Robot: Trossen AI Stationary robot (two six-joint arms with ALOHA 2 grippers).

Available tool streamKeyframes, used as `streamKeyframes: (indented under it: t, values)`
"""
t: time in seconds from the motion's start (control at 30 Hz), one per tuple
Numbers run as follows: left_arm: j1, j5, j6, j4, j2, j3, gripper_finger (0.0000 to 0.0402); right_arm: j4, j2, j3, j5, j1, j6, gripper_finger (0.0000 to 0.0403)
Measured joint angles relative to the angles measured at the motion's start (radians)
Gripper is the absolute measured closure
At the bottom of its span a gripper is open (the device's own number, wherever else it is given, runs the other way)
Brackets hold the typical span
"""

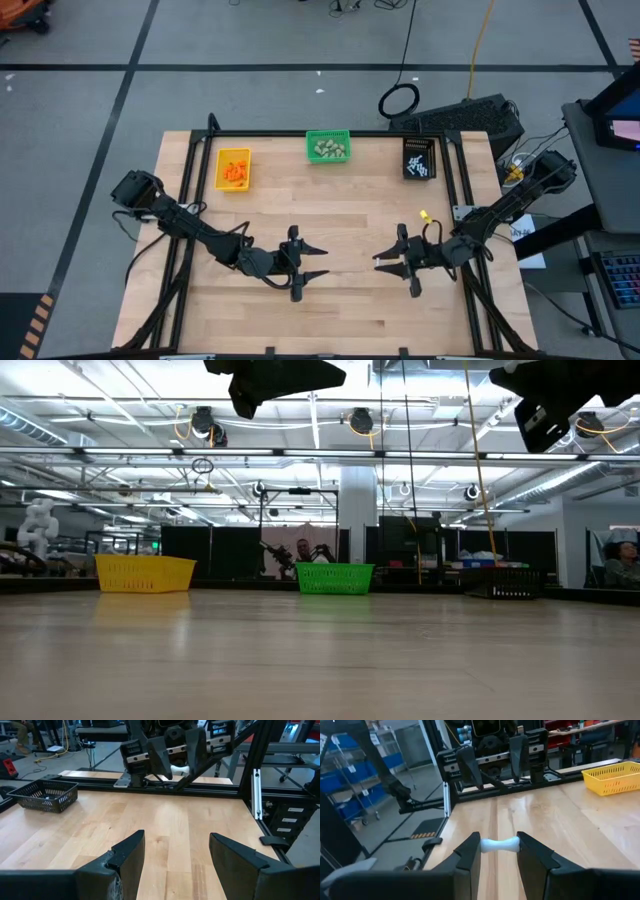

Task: Sort Halloween decoration
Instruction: Put the white bone toy into the black bin

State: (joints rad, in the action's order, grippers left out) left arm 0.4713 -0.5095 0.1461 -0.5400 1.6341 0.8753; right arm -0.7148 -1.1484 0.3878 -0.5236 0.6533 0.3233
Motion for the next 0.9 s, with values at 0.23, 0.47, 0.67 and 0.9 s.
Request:
streamKeyframes:
  t: [0.23, 0.47, 0.67, 0.9]
  values:
    - [0.000, 0.000, -0.002, 0.000, 0.000, 0.000, 0.0181, -0.019, 0.000, 0.000, -0.003, 0.000, 0.009, 0.0316]
    - [0.000, 0.000, -0.002, 0.000, 0.000, 0.000, 0.0181, -0.014, 0.000, 0.000, -0.003, 0.000, -0.018, 0.0316]
    - [0.000, 0.000, -0.002, 0.001, 0.000, 0.000, 0.0181, 0.004, 0.000, 0.000, -0.003, 0.000, -0.174, 0.0316]
    - [-0.004, 0.000, 0.004, -0.033, 0.000, 0.000, 0.0181, 0.008, 0.000, 0.000, -0.003, 0.000, -0.258, 0.0316]
